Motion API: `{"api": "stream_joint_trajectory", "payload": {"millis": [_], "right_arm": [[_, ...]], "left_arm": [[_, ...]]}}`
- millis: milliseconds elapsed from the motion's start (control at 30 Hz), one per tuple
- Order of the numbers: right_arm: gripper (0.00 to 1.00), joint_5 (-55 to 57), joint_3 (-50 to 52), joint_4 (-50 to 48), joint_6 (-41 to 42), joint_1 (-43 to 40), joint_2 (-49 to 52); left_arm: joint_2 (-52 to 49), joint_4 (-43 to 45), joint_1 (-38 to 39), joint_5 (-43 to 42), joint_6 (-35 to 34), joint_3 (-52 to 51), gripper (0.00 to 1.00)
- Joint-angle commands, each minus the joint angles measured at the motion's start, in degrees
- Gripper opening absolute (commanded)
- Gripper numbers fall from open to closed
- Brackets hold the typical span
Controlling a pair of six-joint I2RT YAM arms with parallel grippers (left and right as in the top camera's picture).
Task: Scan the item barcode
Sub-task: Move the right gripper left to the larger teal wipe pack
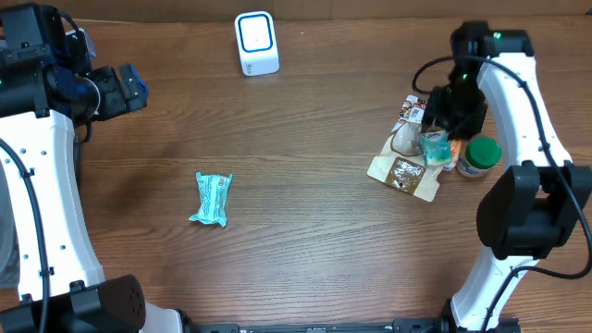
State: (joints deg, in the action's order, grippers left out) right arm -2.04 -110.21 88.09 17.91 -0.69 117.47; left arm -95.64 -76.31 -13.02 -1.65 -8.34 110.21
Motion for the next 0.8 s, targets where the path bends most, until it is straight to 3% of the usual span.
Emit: {"api": "stream_joint_trajectory", "payload": {"millis": [0,367,600,767], "right_arm": [[0.51,-3.56,-7.43,1.77,-1.97,2.01,-1.22],[0.52,-13.77,-9.79,-1.51,-3.45,10.88,-1.18],[0.56,-13.92,-9.75,-6.01,-3.41,19.52,-0.17],[0.52,-13.94,-9.75,-6.19,-2.95,23.65,1.81]], "left_arm": [[0.42,0.07,-0.09,0.17,1.29,1.11,1.00],[0.42,0.07,-0.09,0.17,1.29,1.11,1.00],[0.42,0.07,-0.09,0.17,1.29,1.11,1.00],[0.42,0.04,-0.09,0.17,1.29,1.11,1.00]]}}
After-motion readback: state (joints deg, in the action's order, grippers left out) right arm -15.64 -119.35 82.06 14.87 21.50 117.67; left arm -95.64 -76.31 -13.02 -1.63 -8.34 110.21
